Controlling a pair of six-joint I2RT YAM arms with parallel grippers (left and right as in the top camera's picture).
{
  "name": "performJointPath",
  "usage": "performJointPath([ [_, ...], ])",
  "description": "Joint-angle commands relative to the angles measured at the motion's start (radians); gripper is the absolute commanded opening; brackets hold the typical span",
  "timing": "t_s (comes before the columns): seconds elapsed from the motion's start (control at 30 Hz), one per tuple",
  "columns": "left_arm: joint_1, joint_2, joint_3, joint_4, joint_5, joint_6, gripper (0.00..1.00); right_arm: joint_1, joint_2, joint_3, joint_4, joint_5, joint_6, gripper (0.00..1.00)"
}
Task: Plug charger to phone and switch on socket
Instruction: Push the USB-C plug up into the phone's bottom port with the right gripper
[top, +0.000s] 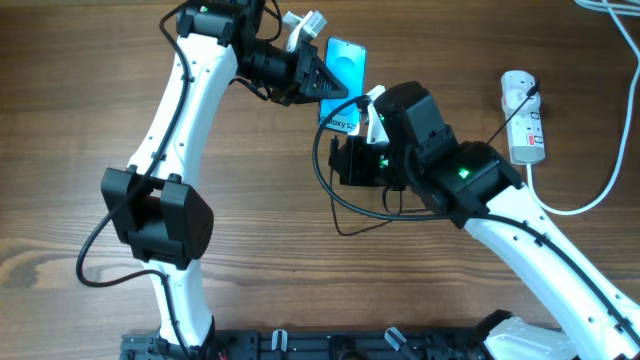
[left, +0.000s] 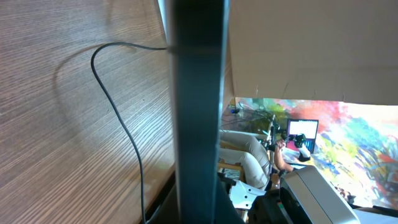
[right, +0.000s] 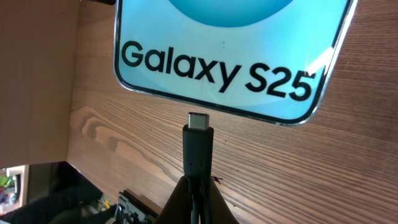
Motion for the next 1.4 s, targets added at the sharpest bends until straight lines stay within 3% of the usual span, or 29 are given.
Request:
performJointPath([
  [0.0,0.004,-0.02,0.014,0.0,0.048,0.035,0.04,-0.004,0.01,0.01,0.004,0.021,0.01,0.04],
  [1.37,0.003,-0.02,0.014,-0.004,0.045,0.039,0.04,-0.004,0.01,0.01,0.048,0.07,0.059,0.05],
])
